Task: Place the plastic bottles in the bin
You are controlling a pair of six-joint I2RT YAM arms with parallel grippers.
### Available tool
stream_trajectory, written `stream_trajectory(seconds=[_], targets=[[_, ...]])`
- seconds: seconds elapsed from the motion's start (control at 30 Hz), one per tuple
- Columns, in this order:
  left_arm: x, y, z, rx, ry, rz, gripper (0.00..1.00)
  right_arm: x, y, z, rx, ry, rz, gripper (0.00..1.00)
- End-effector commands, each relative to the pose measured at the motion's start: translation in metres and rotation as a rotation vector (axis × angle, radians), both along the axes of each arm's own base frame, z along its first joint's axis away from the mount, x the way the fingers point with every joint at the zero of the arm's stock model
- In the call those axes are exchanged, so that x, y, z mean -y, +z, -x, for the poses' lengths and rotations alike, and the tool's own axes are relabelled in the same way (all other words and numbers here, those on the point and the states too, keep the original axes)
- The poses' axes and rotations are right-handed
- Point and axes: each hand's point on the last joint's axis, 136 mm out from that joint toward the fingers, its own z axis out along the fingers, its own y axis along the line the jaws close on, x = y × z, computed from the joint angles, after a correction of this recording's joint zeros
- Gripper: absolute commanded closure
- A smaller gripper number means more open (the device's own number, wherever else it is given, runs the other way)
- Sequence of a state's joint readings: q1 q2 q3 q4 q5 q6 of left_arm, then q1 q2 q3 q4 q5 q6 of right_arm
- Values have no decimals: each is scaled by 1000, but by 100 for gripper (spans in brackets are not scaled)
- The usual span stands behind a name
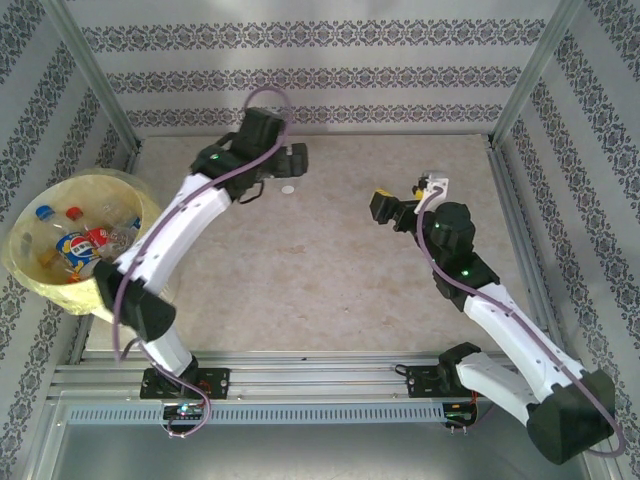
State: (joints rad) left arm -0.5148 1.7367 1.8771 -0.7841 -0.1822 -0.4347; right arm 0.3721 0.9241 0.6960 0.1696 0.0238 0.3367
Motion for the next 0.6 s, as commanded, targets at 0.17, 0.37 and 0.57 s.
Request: stream_trajectory(seconds=[0.17, 0.37, 0.57], targets=[[30, -46, -66, -11, 20, -96, 0, 41, -17, 13, -63, -127, 31, 2], [40, -88, -102, -39, 28, -185, 0, 52, -18, 14, -74, -160, 35, 2], [19, -118, -137, -23, 138, -274, 0, 56, -21, 15, -84, -169, 47, 2]])
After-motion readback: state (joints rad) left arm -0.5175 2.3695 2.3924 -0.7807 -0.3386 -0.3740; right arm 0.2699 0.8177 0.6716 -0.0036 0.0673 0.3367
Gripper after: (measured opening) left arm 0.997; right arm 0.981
